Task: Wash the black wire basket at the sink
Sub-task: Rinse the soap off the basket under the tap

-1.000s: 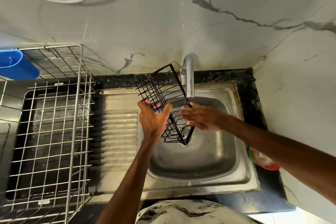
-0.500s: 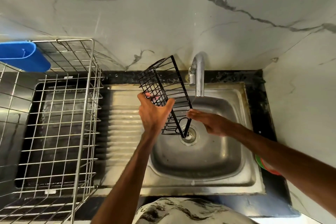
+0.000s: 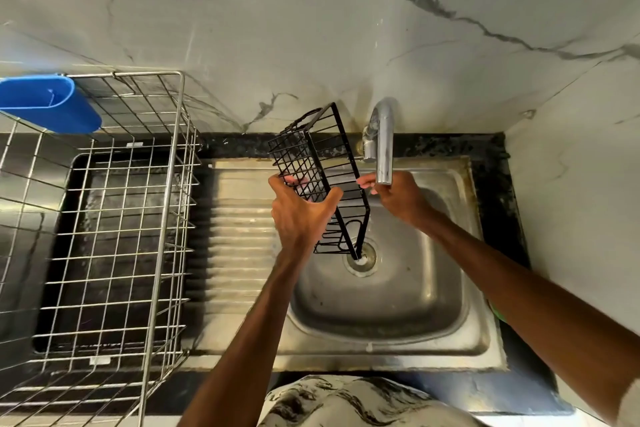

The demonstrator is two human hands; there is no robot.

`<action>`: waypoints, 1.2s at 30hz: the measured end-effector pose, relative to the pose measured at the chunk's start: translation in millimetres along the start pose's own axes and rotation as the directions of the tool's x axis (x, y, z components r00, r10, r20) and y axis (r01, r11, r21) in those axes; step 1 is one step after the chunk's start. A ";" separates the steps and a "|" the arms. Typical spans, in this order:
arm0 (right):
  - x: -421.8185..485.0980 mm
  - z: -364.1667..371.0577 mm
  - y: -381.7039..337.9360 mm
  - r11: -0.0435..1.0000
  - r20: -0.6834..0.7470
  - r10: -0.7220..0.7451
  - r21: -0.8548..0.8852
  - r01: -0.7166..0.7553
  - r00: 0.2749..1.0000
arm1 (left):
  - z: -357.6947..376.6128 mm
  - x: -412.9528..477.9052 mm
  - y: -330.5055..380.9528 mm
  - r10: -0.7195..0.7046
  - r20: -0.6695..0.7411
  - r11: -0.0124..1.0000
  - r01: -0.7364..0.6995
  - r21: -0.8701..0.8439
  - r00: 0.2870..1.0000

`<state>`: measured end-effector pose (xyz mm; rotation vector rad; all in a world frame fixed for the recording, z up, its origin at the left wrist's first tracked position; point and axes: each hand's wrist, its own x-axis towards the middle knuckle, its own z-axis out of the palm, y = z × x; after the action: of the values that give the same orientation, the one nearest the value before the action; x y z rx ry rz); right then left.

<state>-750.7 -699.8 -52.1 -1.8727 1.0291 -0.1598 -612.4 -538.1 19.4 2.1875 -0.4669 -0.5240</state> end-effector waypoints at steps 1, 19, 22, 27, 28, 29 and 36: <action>-5.5 0.0 3.2 0.990 0.058 -0.082 -0.110 0.088 0.995 | 0.4 0.1 -0.6 0.004 0.003 1.000 -0.004 -0.010 1.000; -45.0 39.5 -2.0 0.601 0.185 0.347 0.709 -0.370 0.919 | 10.2 -23.0 -8.7 -0.107 0.171 0.960 0.147 -0.239 0.979; -37.7 43.8 -11.9 0.562 0.153 0.354 0.754 -0.341 0.923 | 7.2 -23.1 -9.4 -0.117 0.230 0.953 0.174 -0.247 0.966; -28.7 34.8 2.8 0.649 0.191 0.293 0.680 -0.342 0.937 | -29.9 -5.8 -27.1 -0.057 0.329 0.859 0.214 -0.466 0.943; -29.0 31.8 7.2 0.666 0.204 0.278 0.663 -0.341 0.939 | -41.3 1.0 -29.7 -0.046 0.343 0.850 0.217 -0.480 0.938; -28.9 29.3 11.7 0.700 0.211 0.270 0.627 -0.342 0.939 | -51.4 11.4 -33.1 -0.046 0.358 0.839 0.231 -0.493 0.932; -22.4 13.7 28.2 0.842 0.301 0.183 0.442 -0.308 0.936 | -69.7 63.6 -18.0 -0.232 0.476 0.955 0.291 -0.054 0.848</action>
<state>-774.4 -679.8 -74.9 -1.2537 0.9421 -0.0223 -520.2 -514.4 32.1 2.0062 -0.3699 -1.2156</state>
